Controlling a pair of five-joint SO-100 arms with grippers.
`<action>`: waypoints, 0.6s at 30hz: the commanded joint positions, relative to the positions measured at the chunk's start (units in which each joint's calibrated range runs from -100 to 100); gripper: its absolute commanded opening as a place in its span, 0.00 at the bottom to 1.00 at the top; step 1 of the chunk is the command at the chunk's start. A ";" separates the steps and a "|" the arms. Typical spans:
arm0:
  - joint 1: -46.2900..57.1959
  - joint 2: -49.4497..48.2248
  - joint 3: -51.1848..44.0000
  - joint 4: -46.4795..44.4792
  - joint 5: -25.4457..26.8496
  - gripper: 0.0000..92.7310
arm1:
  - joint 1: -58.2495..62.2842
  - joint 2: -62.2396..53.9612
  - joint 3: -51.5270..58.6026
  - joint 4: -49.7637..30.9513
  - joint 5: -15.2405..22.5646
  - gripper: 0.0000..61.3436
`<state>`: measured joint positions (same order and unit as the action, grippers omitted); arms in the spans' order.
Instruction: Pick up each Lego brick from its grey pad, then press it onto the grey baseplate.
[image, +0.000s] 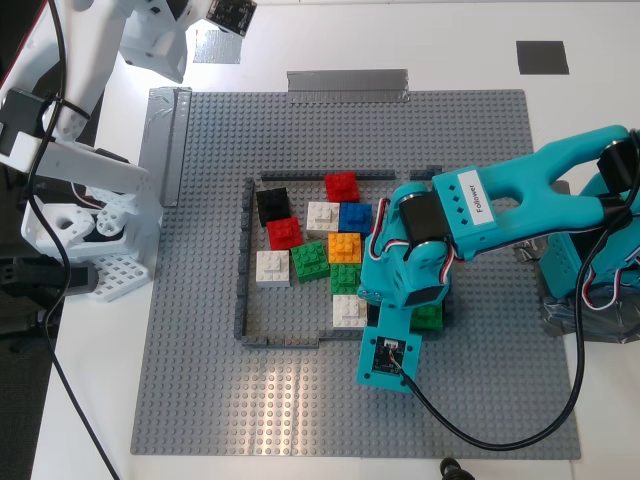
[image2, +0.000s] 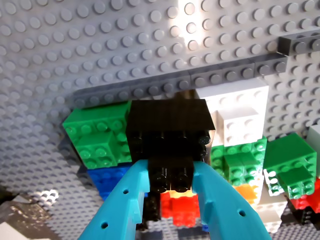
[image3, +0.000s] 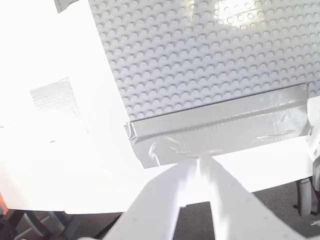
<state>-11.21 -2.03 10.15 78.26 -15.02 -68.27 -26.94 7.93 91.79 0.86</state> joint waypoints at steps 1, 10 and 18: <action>1.45 1.86 -2.34 -0.23 0.25 0.00 | 0.77 -0.10 -3.73 -0.91 1.32 0.00; 2.98 3.32 -2.52 -0.23 0.30 0.00 | 1.50 -0.01 -3.64 -1.15 2.34 0.00; 3.05 3.14 -2.16 0.50 0.30 0.00 | 1.86 -0.10 -3.64 -0.66 2.73 0.00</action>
<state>-7.88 1.44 10.05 78.26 -15.02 -66.64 -26.68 7.93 91.07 3.10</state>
